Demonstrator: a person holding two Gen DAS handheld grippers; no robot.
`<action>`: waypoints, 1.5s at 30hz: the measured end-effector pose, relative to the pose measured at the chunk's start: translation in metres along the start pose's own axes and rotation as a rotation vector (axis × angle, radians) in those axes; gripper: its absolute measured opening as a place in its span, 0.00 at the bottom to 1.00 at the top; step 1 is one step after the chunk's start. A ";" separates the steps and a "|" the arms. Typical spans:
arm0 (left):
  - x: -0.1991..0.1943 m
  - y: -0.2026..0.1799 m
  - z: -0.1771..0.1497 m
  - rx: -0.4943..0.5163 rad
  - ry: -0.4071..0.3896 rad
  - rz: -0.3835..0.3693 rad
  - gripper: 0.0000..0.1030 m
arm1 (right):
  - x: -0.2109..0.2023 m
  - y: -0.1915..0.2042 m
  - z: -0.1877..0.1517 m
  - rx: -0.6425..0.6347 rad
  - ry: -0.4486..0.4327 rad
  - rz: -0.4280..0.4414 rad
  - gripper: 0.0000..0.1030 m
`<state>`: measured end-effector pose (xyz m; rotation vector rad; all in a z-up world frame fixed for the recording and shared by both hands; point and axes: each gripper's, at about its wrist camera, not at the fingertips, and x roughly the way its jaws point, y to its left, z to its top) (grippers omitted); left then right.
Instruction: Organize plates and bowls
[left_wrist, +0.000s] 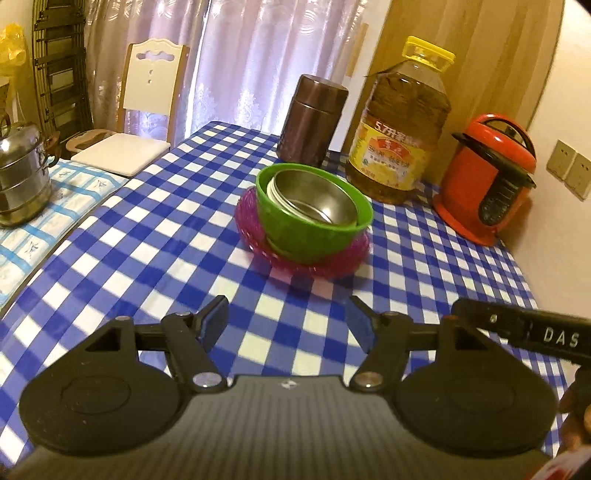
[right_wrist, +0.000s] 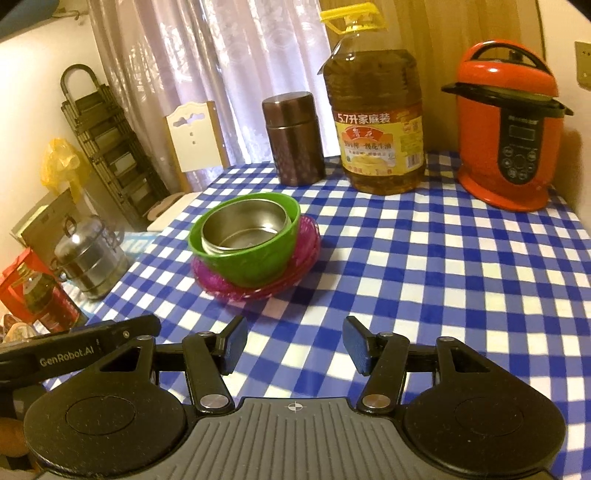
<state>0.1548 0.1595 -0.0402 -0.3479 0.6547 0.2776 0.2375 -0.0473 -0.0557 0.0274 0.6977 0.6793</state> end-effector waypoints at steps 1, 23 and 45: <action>-0.005 -0.001 -0.002 0.005 0.001 0.000 0.64 | -0.005 0.002 -0.002 -0.001 -0.004 0.000 0.56; -0.112 -0.032 -0.043 0.074 -0.002 0.018 0.72 | -0.105 0.024 -0.061 0.023 -0.019 -0.067 0.56; -0.169 -0.049 -0.066 0.109 -0.012 0.006 0.74 | -0.171 0.038 -0.087 0.006 -0.052 -0.090 0.56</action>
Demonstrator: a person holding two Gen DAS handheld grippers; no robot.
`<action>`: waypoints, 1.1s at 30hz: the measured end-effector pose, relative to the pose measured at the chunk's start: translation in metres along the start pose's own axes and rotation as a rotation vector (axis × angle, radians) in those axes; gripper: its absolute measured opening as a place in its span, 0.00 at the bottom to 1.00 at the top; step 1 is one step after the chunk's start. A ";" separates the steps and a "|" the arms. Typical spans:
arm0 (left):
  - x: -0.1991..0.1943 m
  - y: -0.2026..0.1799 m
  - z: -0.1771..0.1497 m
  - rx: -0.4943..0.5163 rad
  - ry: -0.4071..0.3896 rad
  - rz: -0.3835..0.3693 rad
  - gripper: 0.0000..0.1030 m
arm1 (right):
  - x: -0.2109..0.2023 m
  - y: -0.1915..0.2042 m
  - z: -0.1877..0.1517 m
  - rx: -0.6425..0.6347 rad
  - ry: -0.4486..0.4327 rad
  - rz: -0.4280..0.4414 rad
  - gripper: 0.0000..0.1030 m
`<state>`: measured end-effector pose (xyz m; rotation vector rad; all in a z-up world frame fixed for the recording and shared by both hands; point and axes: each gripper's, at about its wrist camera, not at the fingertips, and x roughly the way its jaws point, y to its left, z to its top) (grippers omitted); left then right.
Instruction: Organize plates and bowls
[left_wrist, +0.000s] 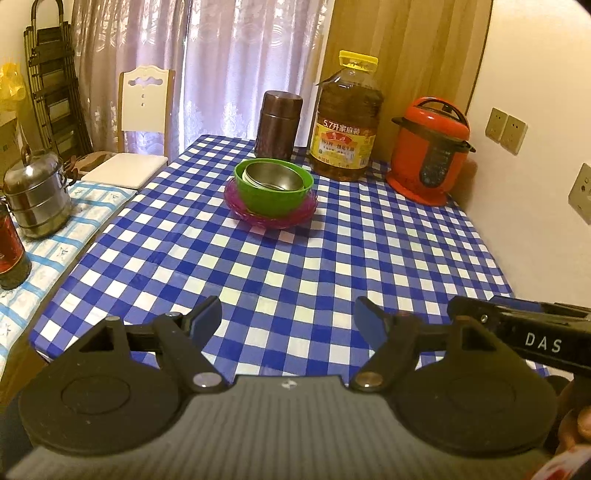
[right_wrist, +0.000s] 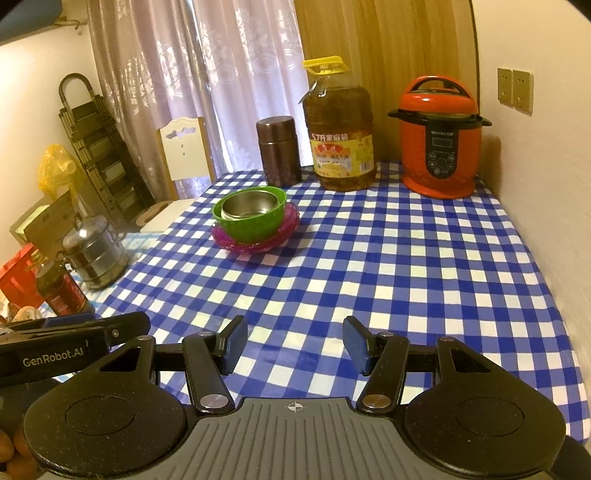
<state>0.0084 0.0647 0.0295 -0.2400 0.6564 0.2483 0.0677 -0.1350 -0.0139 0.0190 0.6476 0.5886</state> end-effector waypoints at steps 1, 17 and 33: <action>0.000 0.000 0.000 0.000 -0.001 -0.002 0.74 | -0.001 0.000 -0.001 0.001 0.001 0.000 0.56; -0.011 -0.003 -0.003 0.016 -0.010 -0.005 0.74 | -0.011 0.002 -0.003 -0.005 -0.011 -0.003 0.56; -0.011 -0.003 -0.003 0.016 -0.008 -0.008 0.74 | -0.010 0.004 -0.002 -0.006 -0.010 0.000 0.56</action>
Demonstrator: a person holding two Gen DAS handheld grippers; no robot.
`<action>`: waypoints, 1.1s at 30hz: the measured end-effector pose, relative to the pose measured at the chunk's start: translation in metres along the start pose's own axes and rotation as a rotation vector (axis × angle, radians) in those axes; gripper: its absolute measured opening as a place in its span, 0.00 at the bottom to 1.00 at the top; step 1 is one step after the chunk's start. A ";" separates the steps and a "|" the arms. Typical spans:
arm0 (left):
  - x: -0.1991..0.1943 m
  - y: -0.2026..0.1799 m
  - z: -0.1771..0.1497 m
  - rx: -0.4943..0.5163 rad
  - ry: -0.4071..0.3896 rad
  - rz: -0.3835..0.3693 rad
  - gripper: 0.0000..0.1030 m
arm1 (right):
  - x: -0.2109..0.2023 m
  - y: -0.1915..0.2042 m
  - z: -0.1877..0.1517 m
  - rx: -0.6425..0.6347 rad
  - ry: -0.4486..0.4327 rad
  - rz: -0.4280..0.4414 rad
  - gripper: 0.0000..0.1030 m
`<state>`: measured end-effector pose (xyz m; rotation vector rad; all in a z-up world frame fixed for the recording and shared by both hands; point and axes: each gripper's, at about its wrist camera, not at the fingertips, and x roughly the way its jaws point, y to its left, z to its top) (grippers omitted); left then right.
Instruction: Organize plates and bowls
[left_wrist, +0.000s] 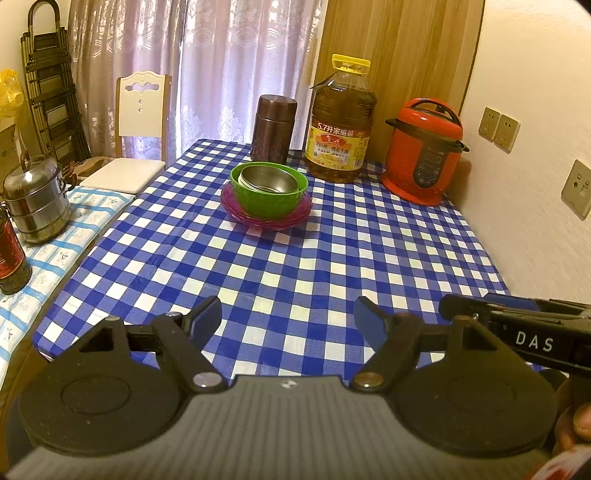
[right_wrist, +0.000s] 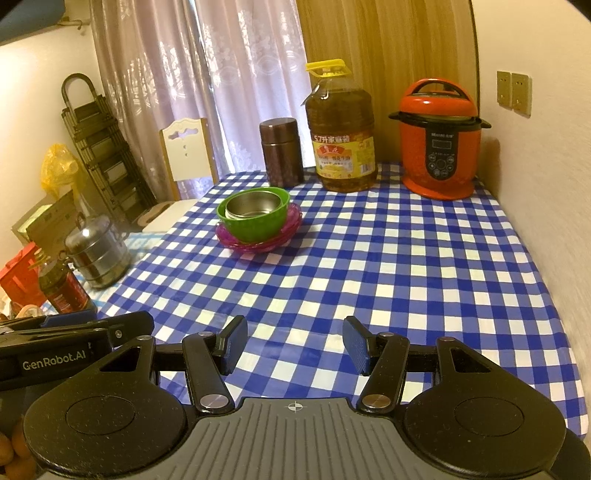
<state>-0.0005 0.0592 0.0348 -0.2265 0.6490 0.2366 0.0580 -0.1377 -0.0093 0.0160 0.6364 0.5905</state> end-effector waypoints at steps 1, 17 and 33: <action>0.000 0.000 0.000 0.000 0.000 0.000 0.74 | 0.000 0.001 -0.001 0.000 0.000 0.001 0.56; 0.000 0.000 0.001 0.001 0.000 -0.001 0.74 | 0.001 0.002 -0.001 -0.002 -0.001 0.002 0.56; 0.001 -0.001 0.001 0.002 0.000 0.001 0.74 | 0.001 0.002 -0.001 -0.001 0.000 0.002 0.56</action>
